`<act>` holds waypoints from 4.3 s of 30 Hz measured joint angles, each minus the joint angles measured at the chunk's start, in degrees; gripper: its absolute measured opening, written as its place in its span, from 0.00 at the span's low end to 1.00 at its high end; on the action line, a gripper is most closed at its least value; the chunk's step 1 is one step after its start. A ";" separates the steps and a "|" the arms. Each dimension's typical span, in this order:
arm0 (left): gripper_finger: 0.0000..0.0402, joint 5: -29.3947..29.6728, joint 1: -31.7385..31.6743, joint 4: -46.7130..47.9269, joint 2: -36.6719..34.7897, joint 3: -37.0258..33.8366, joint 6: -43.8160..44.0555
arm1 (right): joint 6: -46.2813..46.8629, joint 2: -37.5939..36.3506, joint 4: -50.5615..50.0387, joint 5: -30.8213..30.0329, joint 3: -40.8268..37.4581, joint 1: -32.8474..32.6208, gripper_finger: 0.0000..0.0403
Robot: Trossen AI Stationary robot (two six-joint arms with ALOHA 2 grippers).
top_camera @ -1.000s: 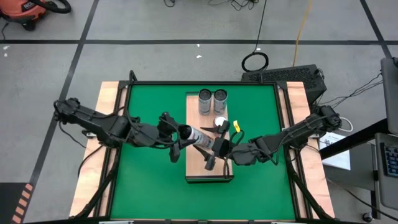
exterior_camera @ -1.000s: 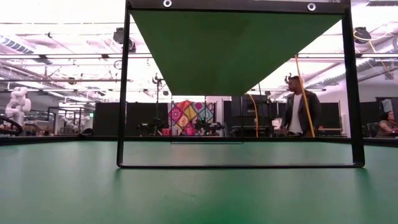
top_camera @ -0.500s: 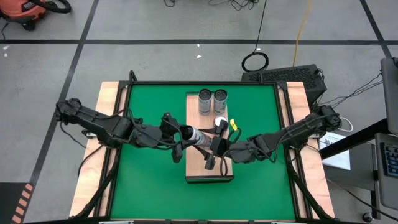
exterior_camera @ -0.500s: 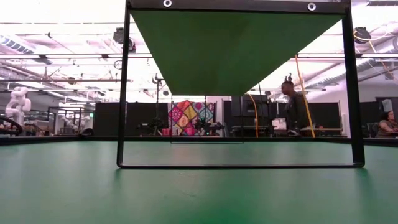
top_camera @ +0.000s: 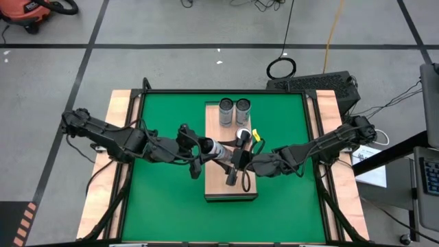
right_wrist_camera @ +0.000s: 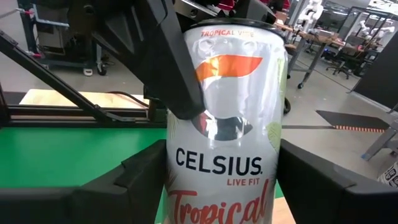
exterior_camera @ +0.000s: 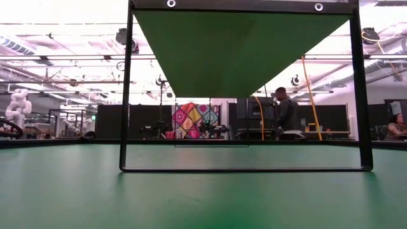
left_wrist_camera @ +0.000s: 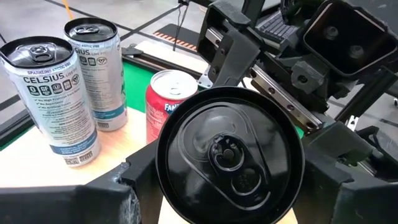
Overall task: Place canned beverage on shelf
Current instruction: Put the white-yellow soda can on the shelf
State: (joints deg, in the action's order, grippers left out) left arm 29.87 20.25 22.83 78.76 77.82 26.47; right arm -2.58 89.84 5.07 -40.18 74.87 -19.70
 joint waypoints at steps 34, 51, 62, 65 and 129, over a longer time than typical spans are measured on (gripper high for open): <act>0.96 -2.82 8.81 -13.14 -1.86 -3.21 -31.17 | 4.56 -13.84 -10.13 1.61 -5.23 -13.74 0.59; 0.96 -2.08 6.32 -45.52 13.73 -9.22 -32.87 | -6.13 -17.27 34.29 11.95 -26.91 -13.15 0.59; 0.95 -10.18 2.96 -54.25 19.21 -9.25 -29.78 | -7.95 -17.20 35.58 12.00 -26.93 -12.55 0.59; 0.91 -10.29 2.62 -55.28 19.49 -9.22 -29.81 | -8.03 -17.18 35.46 11.90 -26.93 -12.51 0.59; 0.91 -5.05 1.64 -37.89 11.70 -9.16 -30.12 | -4.10 -19.43 1.50 6.39 -13.58 -10.21 0.63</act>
State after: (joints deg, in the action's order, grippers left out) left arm 24.82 21.89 -15.06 90.46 68.66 -3.65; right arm -6.67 70.41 6.57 -33.79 61.29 -29.91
